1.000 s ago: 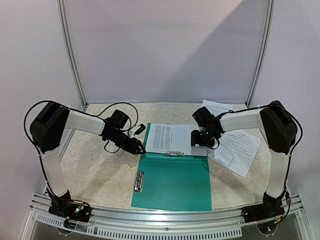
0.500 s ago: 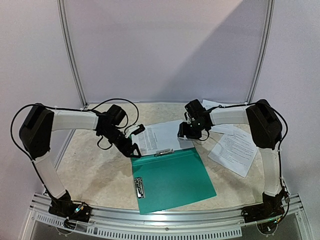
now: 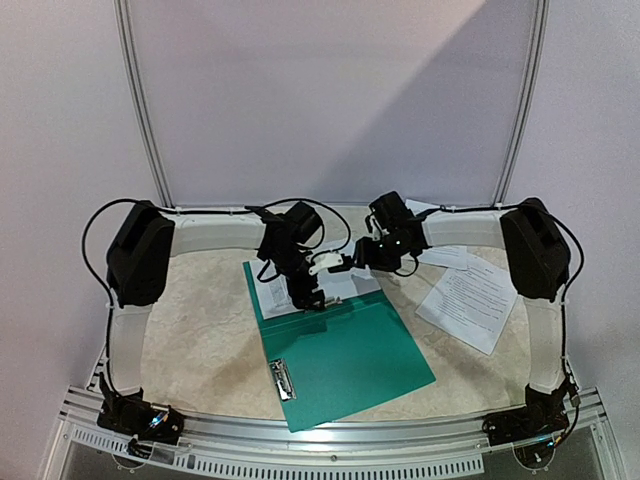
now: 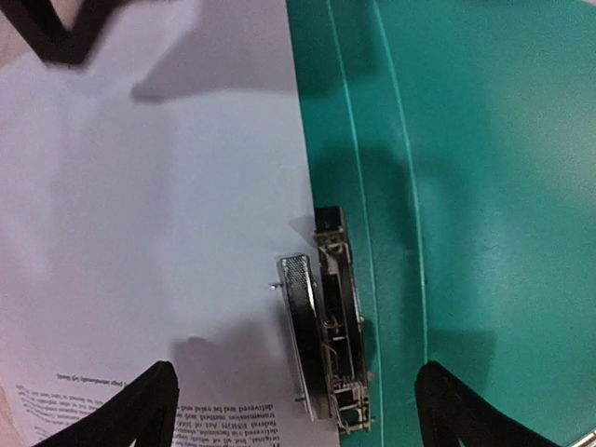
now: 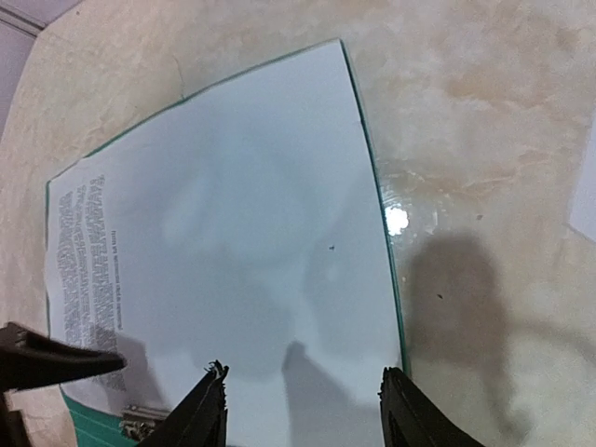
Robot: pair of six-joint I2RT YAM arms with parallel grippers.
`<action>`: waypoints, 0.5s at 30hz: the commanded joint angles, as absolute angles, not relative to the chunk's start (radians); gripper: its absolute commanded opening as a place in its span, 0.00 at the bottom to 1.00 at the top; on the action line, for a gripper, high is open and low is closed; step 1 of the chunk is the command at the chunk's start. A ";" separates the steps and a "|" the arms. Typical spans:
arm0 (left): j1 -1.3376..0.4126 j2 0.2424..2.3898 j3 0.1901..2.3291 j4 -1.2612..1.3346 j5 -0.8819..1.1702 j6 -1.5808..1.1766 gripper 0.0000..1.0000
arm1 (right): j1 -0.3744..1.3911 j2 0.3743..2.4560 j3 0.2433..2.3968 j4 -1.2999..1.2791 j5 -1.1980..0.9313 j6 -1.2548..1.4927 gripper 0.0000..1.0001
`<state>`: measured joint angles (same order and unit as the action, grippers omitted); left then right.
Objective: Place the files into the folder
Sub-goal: Open the spring clip on the folder at the center of the board.
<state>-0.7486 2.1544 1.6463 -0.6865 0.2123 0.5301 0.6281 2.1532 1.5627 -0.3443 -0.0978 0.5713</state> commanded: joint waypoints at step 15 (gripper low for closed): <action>-0.798 2.298 1.736 -0.800 0.094 0.442 0.63 | 0.804 1.529 1.307 -0.441 0.302 0.423 0.55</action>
<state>-0.7864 2.2459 1.7103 -0.7807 0.1410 0.4808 0.7246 1.5513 1.3148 -0.4034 0.2588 0.5182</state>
